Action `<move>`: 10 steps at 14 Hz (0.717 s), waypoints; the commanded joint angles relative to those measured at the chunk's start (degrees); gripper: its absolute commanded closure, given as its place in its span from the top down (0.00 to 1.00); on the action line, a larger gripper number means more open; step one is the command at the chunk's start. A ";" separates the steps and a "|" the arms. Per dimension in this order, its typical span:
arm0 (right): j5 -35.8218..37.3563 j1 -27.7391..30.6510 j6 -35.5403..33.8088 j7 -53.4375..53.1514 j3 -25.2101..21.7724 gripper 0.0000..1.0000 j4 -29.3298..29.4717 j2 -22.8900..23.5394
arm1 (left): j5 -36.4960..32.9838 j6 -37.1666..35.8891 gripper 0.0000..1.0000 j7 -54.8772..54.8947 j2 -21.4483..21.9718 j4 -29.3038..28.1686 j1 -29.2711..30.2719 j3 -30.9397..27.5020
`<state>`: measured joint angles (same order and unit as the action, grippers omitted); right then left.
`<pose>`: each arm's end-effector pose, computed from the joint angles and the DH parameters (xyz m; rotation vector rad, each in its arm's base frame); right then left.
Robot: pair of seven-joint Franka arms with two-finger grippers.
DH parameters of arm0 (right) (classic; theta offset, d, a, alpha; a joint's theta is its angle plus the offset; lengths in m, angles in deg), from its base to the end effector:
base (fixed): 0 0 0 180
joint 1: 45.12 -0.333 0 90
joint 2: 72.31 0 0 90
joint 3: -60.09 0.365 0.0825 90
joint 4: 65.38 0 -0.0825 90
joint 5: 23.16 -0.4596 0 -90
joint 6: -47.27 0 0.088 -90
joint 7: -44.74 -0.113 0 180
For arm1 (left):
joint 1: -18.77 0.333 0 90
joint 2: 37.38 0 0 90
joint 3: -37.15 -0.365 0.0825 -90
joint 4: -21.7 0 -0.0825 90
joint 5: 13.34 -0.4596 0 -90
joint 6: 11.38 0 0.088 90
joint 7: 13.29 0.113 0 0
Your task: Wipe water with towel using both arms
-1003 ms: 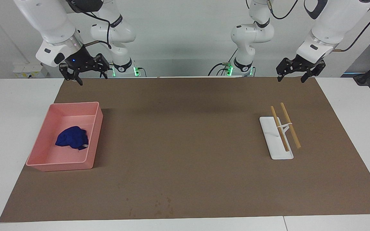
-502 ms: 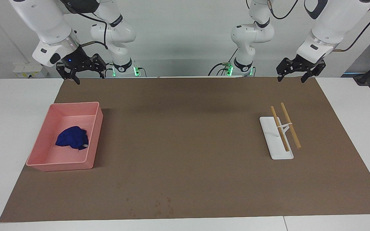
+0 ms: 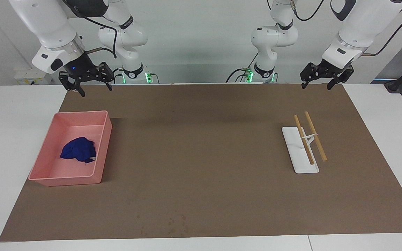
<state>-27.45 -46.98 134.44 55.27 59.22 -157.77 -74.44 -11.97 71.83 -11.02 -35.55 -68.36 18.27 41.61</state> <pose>0.6104 0.0191 0.6640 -3.0454 -0.3098 0.0727 0.6028 -0.0561 0.6768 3.1129 -0.1992 -0.1376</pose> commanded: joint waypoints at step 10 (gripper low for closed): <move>4.53 -0.25 3.00 0.02 -0.36 1.00 -1.38 -0.51 | -0.76 -0.33 1.00 0.54 1.60 -1.61 -0.11 -0.16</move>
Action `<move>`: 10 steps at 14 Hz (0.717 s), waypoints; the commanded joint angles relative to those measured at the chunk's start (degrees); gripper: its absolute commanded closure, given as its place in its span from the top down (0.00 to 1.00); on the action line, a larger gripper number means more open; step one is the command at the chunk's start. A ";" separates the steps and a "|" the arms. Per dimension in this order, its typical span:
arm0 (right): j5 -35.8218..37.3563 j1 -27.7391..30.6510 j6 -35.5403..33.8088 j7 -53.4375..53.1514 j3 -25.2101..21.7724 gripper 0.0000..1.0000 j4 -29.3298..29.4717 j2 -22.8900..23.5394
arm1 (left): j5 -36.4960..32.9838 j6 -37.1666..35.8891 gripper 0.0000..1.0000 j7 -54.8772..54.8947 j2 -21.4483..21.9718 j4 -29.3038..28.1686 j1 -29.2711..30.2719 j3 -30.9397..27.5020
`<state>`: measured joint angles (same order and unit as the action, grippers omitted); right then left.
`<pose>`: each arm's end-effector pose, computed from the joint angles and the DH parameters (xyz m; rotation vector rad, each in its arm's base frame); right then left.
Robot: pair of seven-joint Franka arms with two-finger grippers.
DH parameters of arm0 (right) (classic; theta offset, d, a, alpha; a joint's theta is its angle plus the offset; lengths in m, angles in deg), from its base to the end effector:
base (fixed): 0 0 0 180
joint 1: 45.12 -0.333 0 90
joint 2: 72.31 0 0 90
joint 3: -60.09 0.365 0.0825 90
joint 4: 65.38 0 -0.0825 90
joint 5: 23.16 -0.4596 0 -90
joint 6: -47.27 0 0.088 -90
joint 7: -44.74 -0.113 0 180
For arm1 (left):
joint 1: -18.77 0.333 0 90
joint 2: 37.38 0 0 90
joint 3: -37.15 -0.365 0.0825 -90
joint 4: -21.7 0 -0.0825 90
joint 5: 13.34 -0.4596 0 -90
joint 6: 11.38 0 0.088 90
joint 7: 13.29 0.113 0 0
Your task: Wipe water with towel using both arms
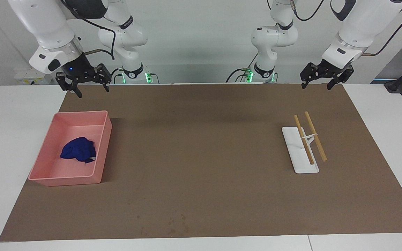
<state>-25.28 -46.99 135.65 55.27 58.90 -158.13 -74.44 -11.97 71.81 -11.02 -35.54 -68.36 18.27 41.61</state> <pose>0.6128 0.0113 0.6621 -3.0852 -0.3033 0.0554 0.6027 -0.0561 0.6769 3.1129 -0.1992 -0.1379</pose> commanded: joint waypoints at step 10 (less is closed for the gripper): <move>3.36 -0.59 3.37 -3.67 0.05 1.00 -1.02 -0.42 | -0.76 -0.31 1.00 0.54 1.59 -1.60 -0.11 -0.16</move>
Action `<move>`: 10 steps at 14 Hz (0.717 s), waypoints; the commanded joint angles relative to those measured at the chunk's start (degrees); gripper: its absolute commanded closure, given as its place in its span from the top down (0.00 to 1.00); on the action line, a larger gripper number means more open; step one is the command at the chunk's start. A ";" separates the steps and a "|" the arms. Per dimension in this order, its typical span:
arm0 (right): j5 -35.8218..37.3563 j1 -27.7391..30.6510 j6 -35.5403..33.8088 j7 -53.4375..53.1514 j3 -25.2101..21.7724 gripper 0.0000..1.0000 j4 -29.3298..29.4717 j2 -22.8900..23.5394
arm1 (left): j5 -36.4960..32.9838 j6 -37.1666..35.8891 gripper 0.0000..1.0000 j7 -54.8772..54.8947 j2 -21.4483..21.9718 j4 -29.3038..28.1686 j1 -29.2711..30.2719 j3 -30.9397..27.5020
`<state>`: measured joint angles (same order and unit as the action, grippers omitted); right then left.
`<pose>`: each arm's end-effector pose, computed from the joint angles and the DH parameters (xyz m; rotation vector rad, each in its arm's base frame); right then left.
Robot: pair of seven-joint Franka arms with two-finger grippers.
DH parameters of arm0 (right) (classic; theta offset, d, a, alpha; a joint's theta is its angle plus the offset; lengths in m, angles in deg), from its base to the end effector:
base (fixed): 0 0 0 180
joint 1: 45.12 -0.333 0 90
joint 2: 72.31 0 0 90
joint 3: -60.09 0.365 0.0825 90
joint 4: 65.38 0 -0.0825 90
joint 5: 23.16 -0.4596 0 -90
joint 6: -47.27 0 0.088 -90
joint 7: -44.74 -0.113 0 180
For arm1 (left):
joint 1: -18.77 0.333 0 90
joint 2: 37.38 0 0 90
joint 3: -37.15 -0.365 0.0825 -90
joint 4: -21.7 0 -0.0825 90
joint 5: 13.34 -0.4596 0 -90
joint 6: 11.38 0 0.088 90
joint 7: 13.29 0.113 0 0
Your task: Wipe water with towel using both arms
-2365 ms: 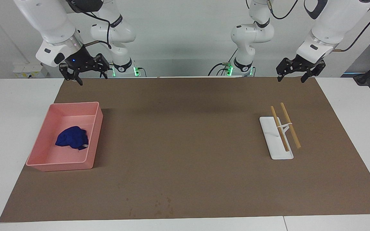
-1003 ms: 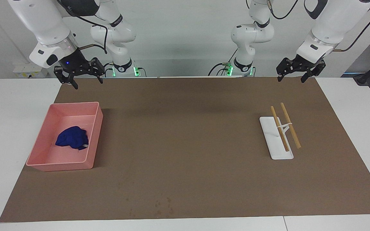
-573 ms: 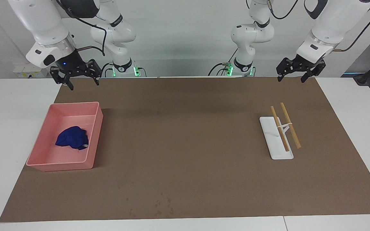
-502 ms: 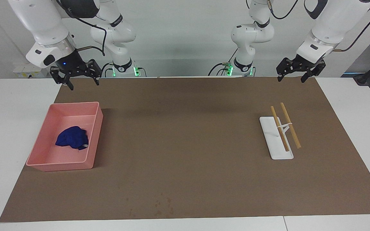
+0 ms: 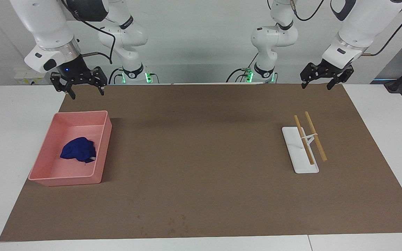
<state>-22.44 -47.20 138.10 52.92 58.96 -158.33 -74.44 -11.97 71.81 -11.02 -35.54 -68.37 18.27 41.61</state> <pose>0.6176 0.0086 0.6637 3.1198 0.2494 -0.0009 0.6027 -0.0561 0.6768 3.1129 -0.1992 -0.1382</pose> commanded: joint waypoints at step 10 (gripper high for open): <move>0.51 0.06 1.10 -1.23 -0.02 1.00 -0.91 -0.42 | -0.76 -0.31 1.00 0.54 1.59 -1.60 -0.11 -0.16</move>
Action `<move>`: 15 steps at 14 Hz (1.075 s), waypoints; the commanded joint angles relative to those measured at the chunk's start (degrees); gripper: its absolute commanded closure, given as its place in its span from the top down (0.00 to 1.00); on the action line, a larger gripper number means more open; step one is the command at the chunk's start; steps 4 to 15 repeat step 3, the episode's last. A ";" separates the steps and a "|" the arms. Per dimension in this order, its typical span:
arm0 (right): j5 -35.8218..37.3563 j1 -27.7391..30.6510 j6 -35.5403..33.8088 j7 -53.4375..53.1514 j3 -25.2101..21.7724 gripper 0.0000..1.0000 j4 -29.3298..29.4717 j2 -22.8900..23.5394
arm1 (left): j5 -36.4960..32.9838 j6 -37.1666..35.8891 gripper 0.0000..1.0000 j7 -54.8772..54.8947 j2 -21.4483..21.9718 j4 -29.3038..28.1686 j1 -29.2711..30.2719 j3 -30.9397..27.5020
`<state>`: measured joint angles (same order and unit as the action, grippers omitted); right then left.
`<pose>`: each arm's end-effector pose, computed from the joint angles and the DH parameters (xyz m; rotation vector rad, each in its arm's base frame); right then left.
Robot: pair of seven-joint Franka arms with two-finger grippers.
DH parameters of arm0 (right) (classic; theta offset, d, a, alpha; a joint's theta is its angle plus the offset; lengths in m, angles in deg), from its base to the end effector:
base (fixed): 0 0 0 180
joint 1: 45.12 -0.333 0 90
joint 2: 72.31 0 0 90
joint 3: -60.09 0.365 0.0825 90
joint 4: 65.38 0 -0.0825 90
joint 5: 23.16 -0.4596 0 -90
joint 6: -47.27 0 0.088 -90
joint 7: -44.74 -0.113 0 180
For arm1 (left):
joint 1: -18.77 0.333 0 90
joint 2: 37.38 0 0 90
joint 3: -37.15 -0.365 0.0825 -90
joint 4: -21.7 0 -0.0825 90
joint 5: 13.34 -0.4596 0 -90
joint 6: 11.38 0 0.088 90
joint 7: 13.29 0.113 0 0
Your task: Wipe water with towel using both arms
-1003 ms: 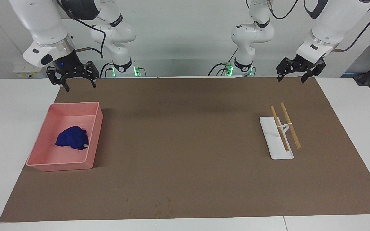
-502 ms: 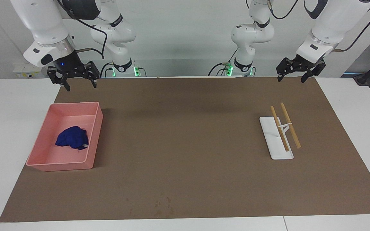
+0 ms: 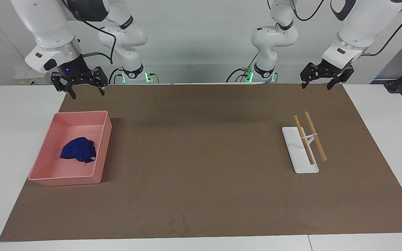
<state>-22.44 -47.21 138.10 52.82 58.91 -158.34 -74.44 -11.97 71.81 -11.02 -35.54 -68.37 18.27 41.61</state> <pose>0.6176 0.0082 0.6637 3.1202 0.2456 -0.0012 0.6027 -0.0561 0.6768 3.1129 -0.1992 -0.1382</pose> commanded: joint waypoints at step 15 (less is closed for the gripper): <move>0.51 0.06 1.10 -0.86 0.04 1.00 -0.82 -0.42 | -0.76 -0.31 1.00 0.54 1.59 -1.52 -0.11 -0.16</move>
